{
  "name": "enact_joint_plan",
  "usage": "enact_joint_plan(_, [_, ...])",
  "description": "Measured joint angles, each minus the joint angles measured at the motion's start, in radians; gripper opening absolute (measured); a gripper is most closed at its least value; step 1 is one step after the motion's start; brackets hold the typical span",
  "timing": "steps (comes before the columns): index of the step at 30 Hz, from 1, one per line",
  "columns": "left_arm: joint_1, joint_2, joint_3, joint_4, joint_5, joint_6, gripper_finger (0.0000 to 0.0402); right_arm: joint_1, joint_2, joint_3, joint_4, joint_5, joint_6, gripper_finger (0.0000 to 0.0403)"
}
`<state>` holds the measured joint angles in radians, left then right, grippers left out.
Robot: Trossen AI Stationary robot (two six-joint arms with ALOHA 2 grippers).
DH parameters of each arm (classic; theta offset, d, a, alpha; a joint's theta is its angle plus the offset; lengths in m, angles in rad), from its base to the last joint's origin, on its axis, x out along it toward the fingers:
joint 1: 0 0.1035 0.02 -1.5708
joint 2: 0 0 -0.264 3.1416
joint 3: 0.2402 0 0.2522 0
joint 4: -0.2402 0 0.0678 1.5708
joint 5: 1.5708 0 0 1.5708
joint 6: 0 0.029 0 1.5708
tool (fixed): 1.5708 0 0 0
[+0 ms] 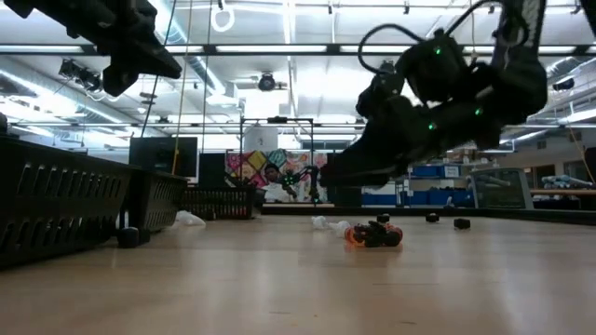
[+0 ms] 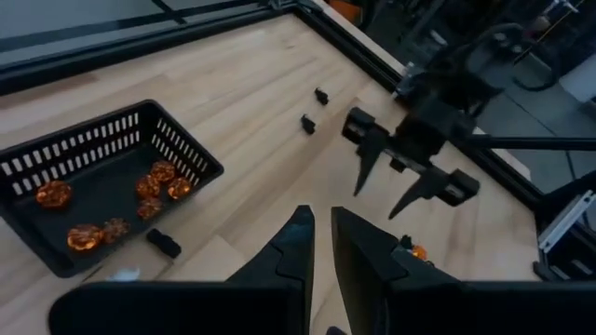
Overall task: Sort Halloween decoration
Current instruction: Put the white toy into the middle black bin
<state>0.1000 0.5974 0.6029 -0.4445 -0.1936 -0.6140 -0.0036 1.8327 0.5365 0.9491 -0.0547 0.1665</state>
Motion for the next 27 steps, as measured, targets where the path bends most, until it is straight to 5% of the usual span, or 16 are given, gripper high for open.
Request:
enact_joint_plan(7, [0.000,0.012,0.000,-0.003,0.000,0.023,0.0050,-0.039,0.139,0.001,0.192,-0.044,-0.054,0.0260])
enact_joint_plan(16, [0.000,0.012,0.000,-0.001,0.000,0.025,0.0050,-0.039,0.300,0.100,0.208,-0.098,-0.120,0.0250])
enact_joint_plan(27, [-0.002,0.011,0.000,-0.001,0.005,-0.004,0.0050,-0.037,0.399,0.053,0.403,-0.093,-0.106,0.0103])
